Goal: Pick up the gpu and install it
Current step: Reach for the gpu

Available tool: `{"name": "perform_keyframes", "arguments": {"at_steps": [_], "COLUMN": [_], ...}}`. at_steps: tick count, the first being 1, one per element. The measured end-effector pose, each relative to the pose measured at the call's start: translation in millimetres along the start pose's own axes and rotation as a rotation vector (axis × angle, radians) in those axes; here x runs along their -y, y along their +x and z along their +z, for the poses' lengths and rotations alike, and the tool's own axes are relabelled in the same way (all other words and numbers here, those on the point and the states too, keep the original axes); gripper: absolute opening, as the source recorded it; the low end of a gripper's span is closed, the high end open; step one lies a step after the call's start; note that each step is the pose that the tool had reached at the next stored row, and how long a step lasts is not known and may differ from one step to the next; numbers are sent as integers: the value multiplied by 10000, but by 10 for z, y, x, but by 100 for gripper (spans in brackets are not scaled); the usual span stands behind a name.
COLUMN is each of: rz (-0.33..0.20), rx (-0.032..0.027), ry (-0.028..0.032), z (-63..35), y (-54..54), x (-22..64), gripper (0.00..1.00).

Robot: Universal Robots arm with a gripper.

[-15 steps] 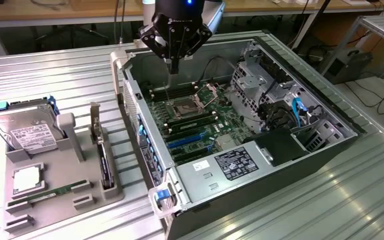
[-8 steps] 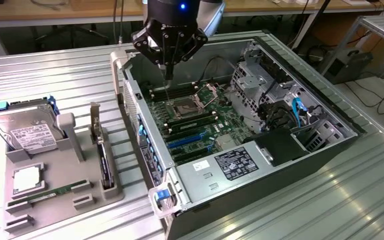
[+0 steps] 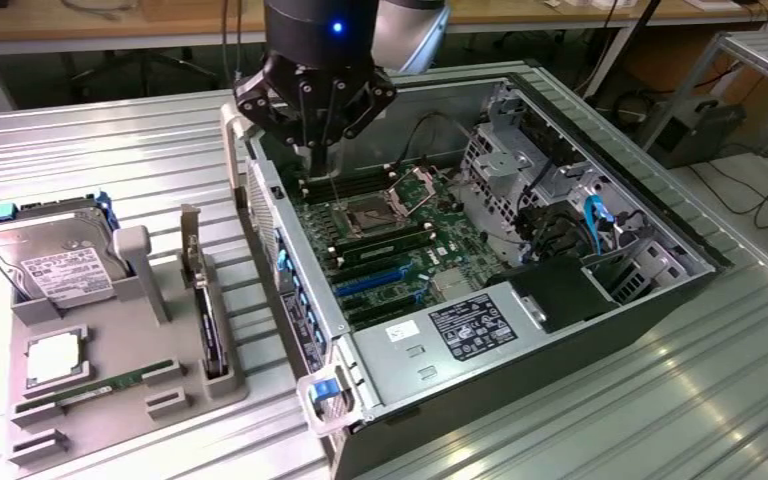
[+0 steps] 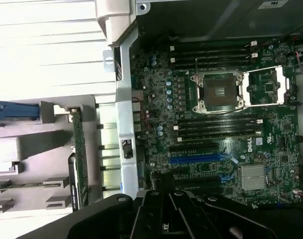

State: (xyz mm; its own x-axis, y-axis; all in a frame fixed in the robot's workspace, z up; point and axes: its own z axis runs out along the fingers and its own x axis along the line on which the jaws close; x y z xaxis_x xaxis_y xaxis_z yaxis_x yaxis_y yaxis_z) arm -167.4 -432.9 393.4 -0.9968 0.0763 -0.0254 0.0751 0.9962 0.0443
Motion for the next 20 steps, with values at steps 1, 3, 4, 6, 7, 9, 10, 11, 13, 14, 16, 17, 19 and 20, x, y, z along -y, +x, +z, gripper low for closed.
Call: {"name": "perform_keyframes", "arguments": {"at_steps": [1,3,4,6,7,9,10,11,13,14,16,17,19,20], "rz": [-1,-1,-1,-1,0,-1,-1,-1,0,-2,0,-1,-2,-2], "rx": [3,9,11,14,15,16,16,16,16,15,16,16,17,16], "ry": [-2,-2,-2,-1,-1,-2,-2,-1,0,2,1,1,4,6], "z": [-1,-7,-9,-14,-16,-23,-25,-24,-15,-3,28,48,60,60], "y": [35,120,162,240,290,458,579,687,787,860,972,1028,1062,1063], "x": [29,97,130,184,213,276,306,329,348,357,368,373,376,376], "gripper": [11,11,11,11,11,11,11,11,11,11,11,11,11,11]}}
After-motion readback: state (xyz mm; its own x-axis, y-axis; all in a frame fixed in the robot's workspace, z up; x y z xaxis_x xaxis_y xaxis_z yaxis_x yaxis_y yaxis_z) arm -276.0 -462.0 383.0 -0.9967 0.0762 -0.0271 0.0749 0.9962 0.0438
